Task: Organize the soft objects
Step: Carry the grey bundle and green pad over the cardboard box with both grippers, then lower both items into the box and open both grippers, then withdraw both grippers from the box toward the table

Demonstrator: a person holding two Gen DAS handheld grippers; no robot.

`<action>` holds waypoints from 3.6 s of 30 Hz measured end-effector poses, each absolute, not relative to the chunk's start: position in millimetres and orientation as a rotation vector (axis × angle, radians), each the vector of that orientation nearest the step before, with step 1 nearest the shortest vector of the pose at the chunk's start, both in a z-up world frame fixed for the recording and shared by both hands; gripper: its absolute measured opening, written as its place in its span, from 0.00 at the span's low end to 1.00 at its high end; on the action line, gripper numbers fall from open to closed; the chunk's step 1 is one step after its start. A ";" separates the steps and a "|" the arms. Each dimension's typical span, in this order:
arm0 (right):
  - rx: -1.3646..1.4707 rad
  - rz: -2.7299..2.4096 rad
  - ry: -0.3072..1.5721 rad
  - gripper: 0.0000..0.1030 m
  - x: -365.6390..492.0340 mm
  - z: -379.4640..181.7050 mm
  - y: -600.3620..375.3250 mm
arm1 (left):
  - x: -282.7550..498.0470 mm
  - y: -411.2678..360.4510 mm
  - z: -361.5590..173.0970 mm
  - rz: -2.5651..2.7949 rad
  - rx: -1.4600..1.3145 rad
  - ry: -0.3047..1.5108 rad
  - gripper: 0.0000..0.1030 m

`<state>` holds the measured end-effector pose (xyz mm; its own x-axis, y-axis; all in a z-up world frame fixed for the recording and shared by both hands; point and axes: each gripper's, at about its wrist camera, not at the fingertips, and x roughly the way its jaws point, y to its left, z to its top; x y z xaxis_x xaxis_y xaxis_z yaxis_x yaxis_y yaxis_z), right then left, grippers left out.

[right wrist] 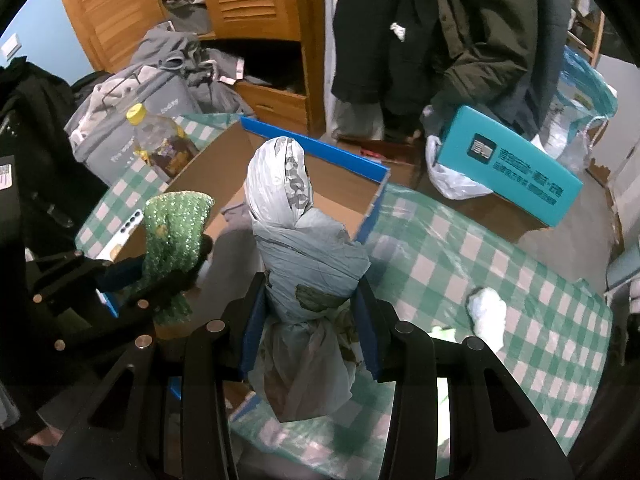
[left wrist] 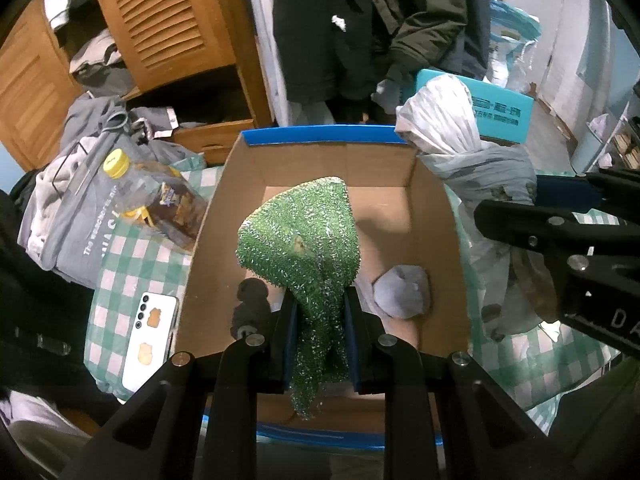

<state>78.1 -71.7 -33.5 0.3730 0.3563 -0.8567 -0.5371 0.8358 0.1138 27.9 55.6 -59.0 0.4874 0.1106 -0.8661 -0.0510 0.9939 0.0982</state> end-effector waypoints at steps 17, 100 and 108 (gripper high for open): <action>-0.206 0.623 1.103 0.40 92.9 -55.7 -30.3 | 37.1 82.8 -77.7 0.161 0.028 1.101 0.20; -0.121 0.280 1.169 0.73 106.4 -89.0 -237.3 | 69.9 -81.2 -76.7 -0.065 0.223 1.097 0.74; -0.105 0.252 1.211 0.73 126.6 -104.0 -263.0 | 94.6 -96.5 -93.2 -0.084 0.238 1.149 0.74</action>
